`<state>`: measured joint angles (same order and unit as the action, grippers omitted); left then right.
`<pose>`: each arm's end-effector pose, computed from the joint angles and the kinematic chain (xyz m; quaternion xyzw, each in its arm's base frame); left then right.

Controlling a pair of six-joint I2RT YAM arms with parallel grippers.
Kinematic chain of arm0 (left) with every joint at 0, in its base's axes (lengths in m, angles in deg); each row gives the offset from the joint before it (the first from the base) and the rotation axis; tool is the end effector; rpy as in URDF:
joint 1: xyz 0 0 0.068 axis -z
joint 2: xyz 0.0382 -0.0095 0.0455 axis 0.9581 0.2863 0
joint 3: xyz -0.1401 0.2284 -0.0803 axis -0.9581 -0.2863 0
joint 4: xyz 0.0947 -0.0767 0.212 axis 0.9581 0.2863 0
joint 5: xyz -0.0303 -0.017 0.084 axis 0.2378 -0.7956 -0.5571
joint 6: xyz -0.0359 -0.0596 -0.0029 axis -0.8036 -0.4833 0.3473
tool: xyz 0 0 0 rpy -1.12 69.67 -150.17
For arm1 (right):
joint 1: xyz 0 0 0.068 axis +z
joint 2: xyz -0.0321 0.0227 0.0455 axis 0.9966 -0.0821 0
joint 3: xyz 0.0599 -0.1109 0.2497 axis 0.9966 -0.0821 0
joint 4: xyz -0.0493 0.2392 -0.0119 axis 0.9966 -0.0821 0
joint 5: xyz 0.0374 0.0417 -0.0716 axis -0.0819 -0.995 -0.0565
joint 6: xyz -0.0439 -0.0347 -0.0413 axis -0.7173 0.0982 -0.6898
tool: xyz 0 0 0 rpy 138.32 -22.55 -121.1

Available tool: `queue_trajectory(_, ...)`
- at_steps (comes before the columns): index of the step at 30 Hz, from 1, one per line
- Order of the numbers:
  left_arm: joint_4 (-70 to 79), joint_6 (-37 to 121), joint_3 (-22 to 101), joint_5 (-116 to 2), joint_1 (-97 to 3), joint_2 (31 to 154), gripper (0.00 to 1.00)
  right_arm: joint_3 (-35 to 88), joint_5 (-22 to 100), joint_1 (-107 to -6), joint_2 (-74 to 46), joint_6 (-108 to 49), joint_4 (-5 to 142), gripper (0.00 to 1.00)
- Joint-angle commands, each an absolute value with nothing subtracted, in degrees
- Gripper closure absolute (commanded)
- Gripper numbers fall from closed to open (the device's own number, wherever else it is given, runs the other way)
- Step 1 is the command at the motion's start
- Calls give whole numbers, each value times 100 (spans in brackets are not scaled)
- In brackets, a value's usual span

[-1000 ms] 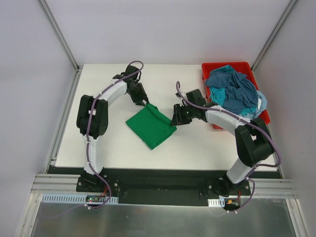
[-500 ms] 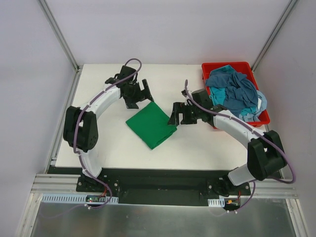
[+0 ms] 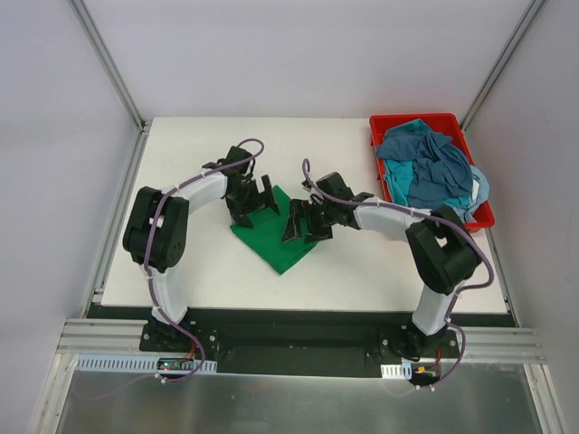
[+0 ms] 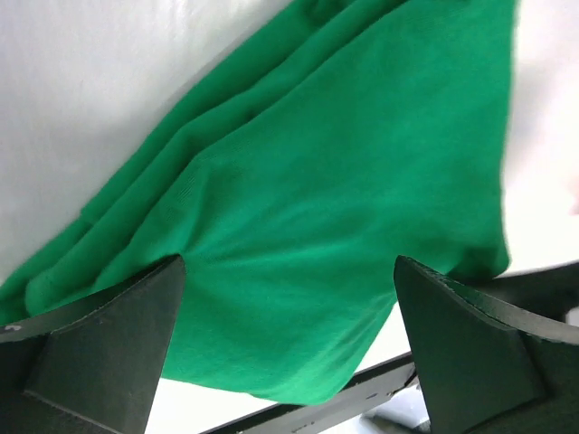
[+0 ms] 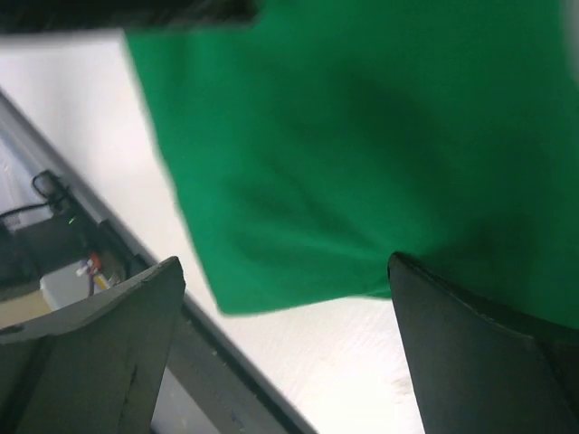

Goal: Fold and stack the t-shirts
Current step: Smooth out wrinkles on the folded tshirt

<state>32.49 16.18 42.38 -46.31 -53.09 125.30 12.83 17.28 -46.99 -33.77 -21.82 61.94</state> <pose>0.3614 -0.1532 0.1879 -0.1016 0.9466 -0.2657 0.1515 0.2748 0.2520 0.1965 -0.2762 0.8585 0.3703 0.2229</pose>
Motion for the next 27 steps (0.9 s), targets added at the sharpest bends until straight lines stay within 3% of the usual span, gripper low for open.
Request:
queue_trajectory(1, 3148, 1161, 3565, -4813, -5245, 12131, 1, 1655, 1905, -5180, -3883, -2212, 6193, 4)
queue_trajectory(6, 3121, 598, 2756, -5226, -4815, 11156, 1, 2419, 2054, -5532, -4209, -2923, 5720, 4)
queue_trajectory(11, 3121, 377, 2368, -5507, -4348, 10347, 1, 3000, 2362, -5550, -3806, -3602, 5069, 4)
queue_trajectory(17, 3533, 711, 2543, -6359, -4383, 10011, 1, 2080, 2714, -5523, -2348, -3383, 5208, 4)
queue_trajectory(20, 3578, 896, 2587, -6492, -4541, 10037, 1, 1342, 2303, -5410, -1706, -2813, 5821, 4)
queue_trajectory(27, 3569, 1300, 2938, -6185, -5112, 10634, 1, 1146, 1808, -4417, -2177, -2275, 6456, 4)
